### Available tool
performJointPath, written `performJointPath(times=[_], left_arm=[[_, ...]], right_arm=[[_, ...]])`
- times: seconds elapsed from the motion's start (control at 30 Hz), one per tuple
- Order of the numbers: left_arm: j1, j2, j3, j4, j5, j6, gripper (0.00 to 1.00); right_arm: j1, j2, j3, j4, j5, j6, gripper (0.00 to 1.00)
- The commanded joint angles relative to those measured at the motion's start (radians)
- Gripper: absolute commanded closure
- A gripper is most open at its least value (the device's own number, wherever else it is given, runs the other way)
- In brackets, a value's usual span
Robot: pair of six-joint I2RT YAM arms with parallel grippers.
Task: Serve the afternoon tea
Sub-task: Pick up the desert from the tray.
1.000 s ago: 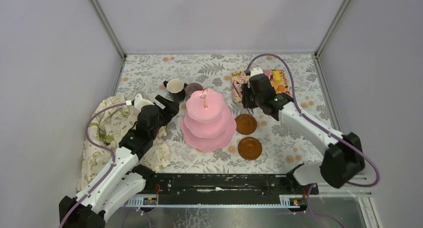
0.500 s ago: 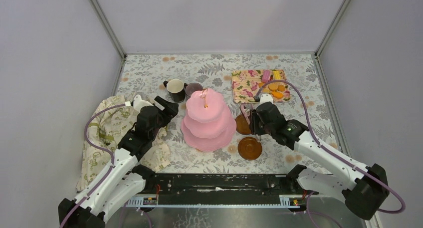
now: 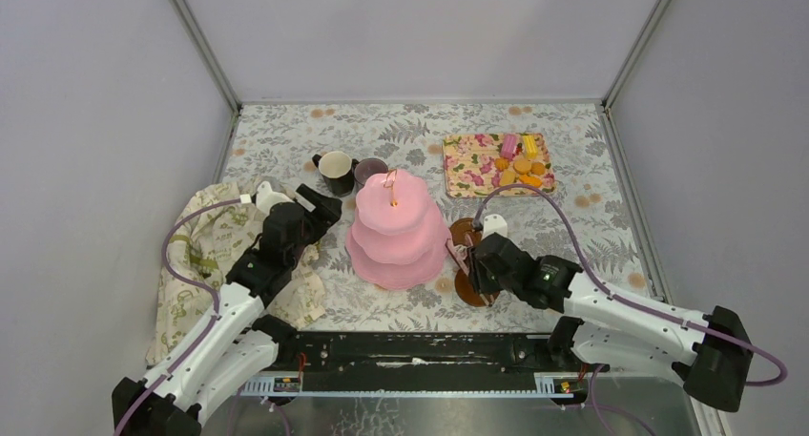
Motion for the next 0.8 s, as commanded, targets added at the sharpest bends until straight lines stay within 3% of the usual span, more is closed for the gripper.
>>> performJointPath(times=[0.0,0.4,0.77], left_arm=[[-0.006,0.000,-0.024,0.020,0.014,-0.002,0.13],[-0.006,0.006,-0.033,0.035,0.034,0.002,0.13],[-0.006,0.004,-0.058,0.065,0.060,-0.008,0.13]], right_arm=[[0.100,0.024,0.020,0.053,0.081,0.069,0.84],[0.330,0.295,0.169,0.189,0.168,0.098,0.84],[0.358,0.441,0.272,0.257,0.156,0.078,0.84]])
